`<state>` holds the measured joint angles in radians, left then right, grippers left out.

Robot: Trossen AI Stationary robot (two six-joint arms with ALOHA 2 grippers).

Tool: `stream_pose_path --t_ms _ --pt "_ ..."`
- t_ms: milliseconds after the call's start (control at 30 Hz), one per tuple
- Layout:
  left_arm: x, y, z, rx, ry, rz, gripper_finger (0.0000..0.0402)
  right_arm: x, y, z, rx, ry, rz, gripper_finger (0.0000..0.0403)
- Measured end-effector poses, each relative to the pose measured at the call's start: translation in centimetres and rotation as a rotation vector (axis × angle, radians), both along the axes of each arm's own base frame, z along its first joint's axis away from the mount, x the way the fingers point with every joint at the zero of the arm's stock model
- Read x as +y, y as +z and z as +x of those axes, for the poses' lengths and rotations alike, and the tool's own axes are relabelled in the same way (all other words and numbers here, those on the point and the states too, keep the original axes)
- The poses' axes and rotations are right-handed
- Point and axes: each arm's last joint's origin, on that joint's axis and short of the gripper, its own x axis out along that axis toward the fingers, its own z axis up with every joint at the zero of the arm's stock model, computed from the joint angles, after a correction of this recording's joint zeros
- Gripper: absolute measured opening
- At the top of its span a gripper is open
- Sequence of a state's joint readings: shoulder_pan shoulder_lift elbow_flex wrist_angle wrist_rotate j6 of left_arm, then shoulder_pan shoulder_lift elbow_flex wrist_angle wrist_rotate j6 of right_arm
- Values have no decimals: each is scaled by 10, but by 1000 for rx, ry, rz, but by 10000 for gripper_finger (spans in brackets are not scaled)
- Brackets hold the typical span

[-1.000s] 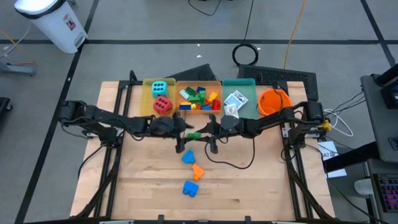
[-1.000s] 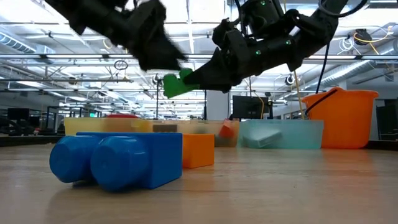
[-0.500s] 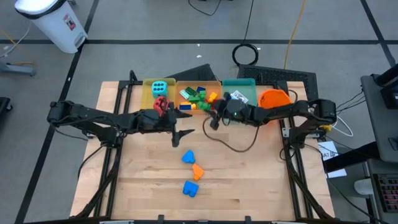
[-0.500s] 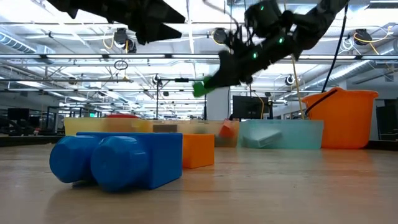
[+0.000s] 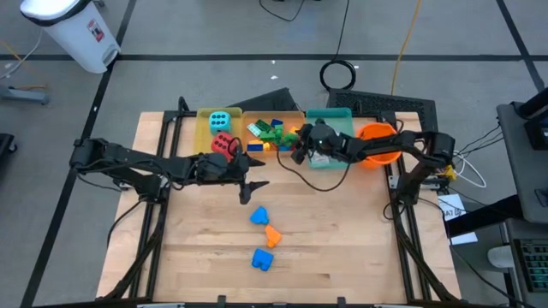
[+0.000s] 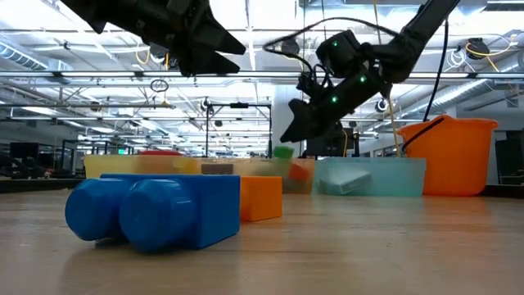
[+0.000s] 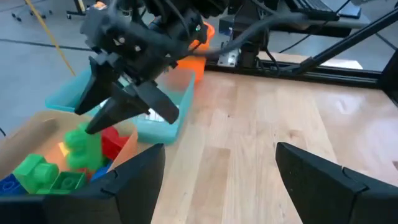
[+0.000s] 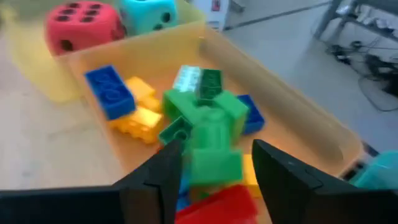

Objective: Pick & Place Toys
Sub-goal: Put the green game piece into the orange bin, then put the blue game piece into the orange bin

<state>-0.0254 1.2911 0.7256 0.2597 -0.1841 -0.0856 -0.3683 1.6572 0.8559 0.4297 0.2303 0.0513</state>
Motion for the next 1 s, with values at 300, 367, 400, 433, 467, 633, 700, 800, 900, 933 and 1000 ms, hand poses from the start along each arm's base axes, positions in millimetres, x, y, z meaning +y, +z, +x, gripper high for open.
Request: stream_pose_path --t_ms 300,367,400,433,467,633,700,800,900,933,1000 --pt "-2 -6 -1 48 -24 -35 312 11 19 -9 -10 92 70 249" --pt "-5 -12 -2 105 -44 -82 312 20 22 -8 -3 122 69 261" --pt "-7 -16 -3 140 -52 -105 312 25 23 -8 11 140 72 266" --pt "-11 -18 -4 167 -66 -126 312 30 25 -9 17 157 71 269" --pt "-14 -23 -4 194 -75 -144 312 35 27 -8 15 174 65 271" --pt "-41 -47 -4 359 -158 -159 312 60 39 -8 11 263 34 267" --pt "-52 -58 -5 421 -180 -159 312 69 44 -9 3 293 30 263" --pt "-66 -75 -3 490 -191 -182 312 79 52 -12 -10 330 6 258" --pt "-76 -87 1 507 -162 -184 312 84 56 -13 -24 349 -7 256" --pt "-78 -91 1 513 -133 -172 312 85 57 -13 -22 352 -6 256" --pt "-80 -100 3 516 -77 -144 312 85 59 -13 -33 352 -10 256"
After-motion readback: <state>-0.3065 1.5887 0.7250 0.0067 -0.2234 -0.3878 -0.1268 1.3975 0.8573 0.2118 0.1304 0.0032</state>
